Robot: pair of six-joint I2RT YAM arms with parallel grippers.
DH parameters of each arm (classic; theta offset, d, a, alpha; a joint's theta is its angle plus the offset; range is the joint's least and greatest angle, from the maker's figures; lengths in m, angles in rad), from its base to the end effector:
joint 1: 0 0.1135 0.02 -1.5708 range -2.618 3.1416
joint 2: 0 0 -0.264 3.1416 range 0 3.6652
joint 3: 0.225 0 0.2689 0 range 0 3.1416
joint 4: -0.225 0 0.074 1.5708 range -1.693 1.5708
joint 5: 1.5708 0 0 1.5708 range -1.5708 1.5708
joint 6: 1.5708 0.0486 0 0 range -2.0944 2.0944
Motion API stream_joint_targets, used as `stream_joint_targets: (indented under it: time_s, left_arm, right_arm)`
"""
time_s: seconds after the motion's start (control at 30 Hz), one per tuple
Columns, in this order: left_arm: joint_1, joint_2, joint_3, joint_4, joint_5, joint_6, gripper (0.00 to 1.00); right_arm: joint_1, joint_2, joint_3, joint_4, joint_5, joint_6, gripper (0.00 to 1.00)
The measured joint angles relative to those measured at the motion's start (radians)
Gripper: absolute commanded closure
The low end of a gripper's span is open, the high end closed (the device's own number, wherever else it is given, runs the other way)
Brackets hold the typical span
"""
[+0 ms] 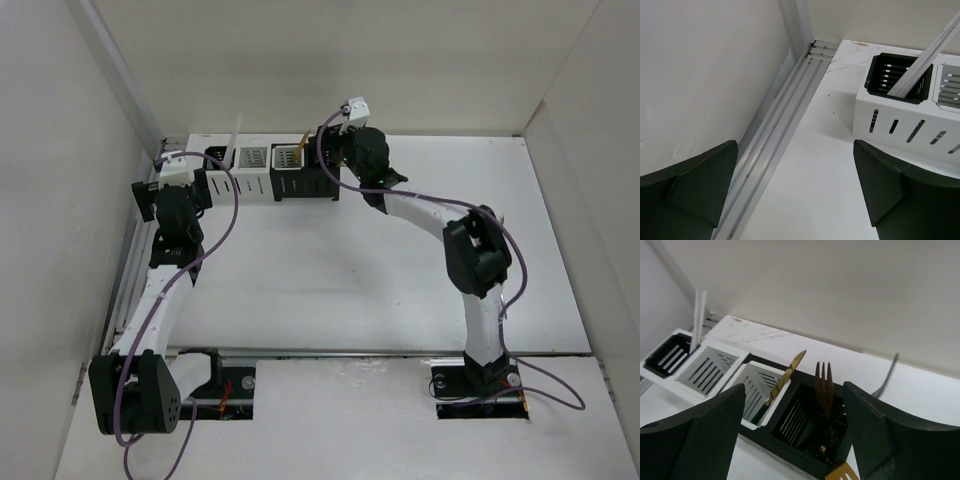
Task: Sort the eating utensils into containers
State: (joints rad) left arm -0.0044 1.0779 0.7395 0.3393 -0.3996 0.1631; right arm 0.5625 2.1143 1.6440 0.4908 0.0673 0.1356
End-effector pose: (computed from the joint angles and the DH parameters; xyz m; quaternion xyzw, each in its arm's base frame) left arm 0.2811 0.0177 0.3158 -0.0820 0.7020 0.1948 0.6801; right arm 0.4584 0.2851 0.2767 -0.1247 0.6886 0.2220 0.6789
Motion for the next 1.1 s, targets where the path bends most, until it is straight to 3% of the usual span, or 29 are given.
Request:
stream_joint_targets:
  time_s: [0.1, 0.23, 0.3, 0.33, 0.4, 0.5, 0.57, 0.67, 0.83, 1.1]
  left_arm:
    - [0.000, -0.003, 0.000, -0.006, 0.013, -0.007, 0.00]
    - [0.000, -0.028, 0.002, -0.031, 0.047, -0.023, 0.00]
    - [0.000, -0.046, 0.002, -0.037, 0.058, -0.027, 0.00]
    - [0.000, -0.055, 0.002, -0.038, 0.061, -0.031, 0.00]
    - [0.000, -0.069, 0.002, -0.039, 0.068, -0.040, 0.00]
    - [0.000, -0.087, 0.001, -0.045, 0.079, -0.053, 0.00]
    - [0.000, -0.095, -0.001, -0.045, 0.086, -0.060, 0.00]
    - [0.000, -0.103, -0.009, -0.049, 0.097, -0.068, 0.00]
    - [0.000, -0.127, -0.029, -0.053, 0.105, -0.076, 0.00]
    - [0.001, -0.145, -0.053, -0.055, 0.089, -0.079, 0.00]
  right_arm:
    - [0.002, -0.109, -0.022, -0.073, 0.016, -0.012, 0.07]
    - [-0.031, -0.314, -0.021, -0.314, 0.017, -0.031, 0.05]
    - [-0.095, -0.418, -0.018, -0.458, -0.027, -0.046, 0.10]
    - [-0.143, -0.459, -0.016, -0.535, -0.038, -0.053, 0.19]
    - [-0.262, -0.501, -0.002, -0.713, -0.028, -0.065, 0.27]
    - [-0.432, -0.476, -0.033, -0.940, 0.035, -0.095, 0.41]
    - [-0.490, -0.432, -0.085, -1.046, 0.058, -0.116, 0.52]
    - [-0.533, -0.336, -0.164, -1.208, 0.084, -0.144, 0.60]
    - [-0.542, -0.243, -0.217, -1.347, 0.118, -0.187, 0.62]
    - [-0.546, -0.186, -0.233, -1.365, 0.163, -0.211, 0.65]
